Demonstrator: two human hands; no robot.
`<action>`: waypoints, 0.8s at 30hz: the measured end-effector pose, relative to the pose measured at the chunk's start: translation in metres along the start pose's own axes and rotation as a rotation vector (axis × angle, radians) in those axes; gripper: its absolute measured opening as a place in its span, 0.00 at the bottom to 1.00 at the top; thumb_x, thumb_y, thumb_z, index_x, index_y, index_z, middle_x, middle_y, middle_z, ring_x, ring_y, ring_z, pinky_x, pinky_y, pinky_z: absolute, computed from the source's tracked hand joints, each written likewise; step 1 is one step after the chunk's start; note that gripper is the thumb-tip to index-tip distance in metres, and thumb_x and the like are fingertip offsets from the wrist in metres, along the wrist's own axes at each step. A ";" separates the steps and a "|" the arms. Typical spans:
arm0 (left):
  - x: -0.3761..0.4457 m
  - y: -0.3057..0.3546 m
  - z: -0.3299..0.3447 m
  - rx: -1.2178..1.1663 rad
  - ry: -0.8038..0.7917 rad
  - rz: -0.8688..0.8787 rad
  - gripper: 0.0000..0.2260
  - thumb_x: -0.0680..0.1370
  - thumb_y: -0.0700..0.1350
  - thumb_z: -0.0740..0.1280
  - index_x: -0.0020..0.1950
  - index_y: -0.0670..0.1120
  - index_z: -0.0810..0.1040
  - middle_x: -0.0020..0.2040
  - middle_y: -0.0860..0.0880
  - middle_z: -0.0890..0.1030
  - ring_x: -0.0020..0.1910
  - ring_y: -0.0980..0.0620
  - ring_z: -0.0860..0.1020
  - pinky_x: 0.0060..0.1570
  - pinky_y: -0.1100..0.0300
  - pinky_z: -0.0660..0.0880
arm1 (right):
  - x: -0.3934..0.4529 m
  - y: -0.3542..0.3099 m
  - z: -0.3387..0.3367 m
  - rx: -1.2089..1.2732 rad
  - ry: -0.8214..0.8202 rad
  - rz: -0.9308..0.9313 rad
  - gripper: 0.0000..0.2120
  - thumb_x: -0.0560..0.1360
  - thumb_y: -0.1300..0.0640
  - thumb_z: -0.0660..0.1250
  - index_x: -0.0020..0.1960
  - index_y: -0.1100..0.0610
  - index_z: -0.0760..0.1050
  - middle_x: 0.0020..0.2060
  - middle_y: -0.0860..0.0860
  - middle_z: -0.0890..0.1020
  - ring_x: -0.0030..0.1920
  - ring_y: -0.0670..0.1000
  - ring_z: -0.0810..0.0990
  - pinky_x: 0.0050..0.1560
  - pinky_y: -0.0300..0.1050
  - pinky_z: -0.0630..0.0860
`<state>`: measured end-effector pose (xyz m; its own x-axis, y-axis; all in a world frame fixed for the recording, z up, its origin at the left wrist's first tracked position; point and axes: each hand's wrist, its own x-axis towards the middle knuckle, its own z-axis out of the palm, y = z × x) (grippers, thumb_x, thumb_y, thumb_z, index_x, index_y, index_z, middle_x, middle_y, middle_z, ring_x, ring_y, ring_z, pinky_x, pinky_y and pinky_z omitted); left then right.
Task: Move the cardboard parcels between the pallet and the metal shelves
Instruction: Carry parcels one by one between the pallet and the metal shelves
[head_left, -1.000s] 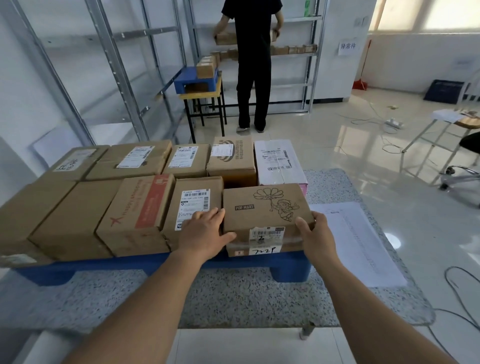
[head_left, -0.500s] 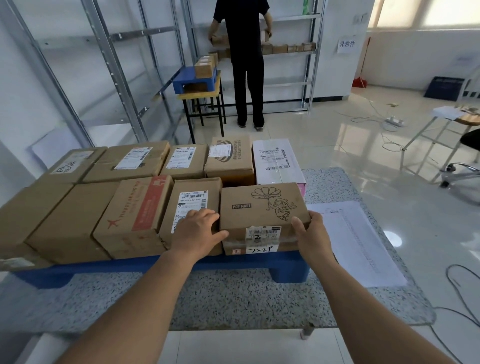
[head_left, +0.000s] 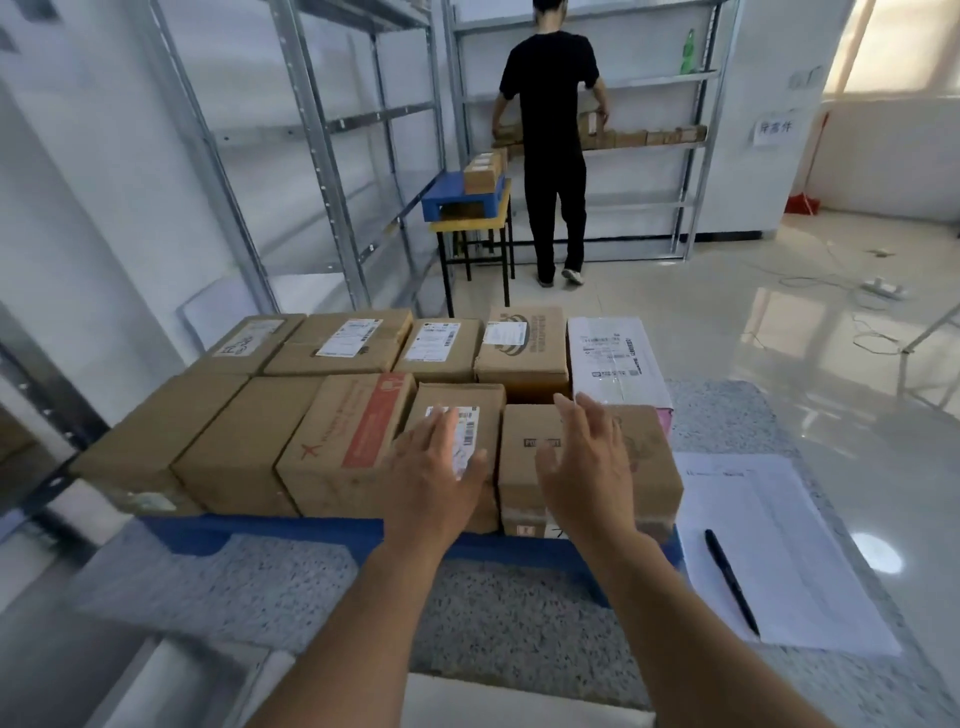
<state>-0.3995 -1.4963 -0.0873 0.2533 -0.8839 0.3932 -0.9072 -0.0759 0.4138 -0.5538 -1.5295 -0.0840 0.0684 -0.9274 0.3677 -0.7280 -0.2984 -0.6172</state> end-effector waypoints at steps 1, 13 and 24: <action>-0.002 -0.002 -0.007 -0.006 0.028 -0.025 0.28 0.78 0.57 0.58 0.75 0.49 0.58 0.73 0.48 0.64 0.70 0.49 0.62 0.68 0.51 0.61 | 0.000 -0.010 0.005 0.019 -0.020 -0.035 0.26 0.76 0.56 0.62 0.72 0.51 0.60 0.72 0.52 0.62 0.72 0.52 0.60 0.71 0.53 0.61; -0.036 -0.050 -0.079 0.160 0.228 -0.320 0.27 0.79 0.57 0.58 0.76 0.49 0.58 0.75 0.49 0.61 0.73 0.49 0.59 0.72 0.50 0.55 | -0.004 -0.110 0.044 0.190 -0.164 -0.367 0.27 0.73 0.45 0.53 0.69 0.55 0.66 0.68 0.52 0.67 0.68 0.53 0.65 0.68 0.49 0.62; -0.083 -0.091 -0.119 0.275 0.332 -0.547 0.28 0.78 0.58 0.58 0.76 0.52 0.56 0.76 0.52 0.59 0.74 0.52 0.57 0.72 0.53 0.53 | -0.036 -0.171 0.076 0.328 -0.230 -0.607 0.19 0.75 0.61 0.67 0.65 0.62 0.72 0.63 0.61 0.74 0.62 0.60 0.73 0.62 0.54 0.69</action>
<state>-0.2980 -1.3614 -0.0598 0.7479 -0.5006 0.4359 -0.6609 -0.6232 0.4182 -0.3796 -1.4627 -0.0446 0.5636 -0.5899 0.5782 -0.2763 -0.7943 -0.5410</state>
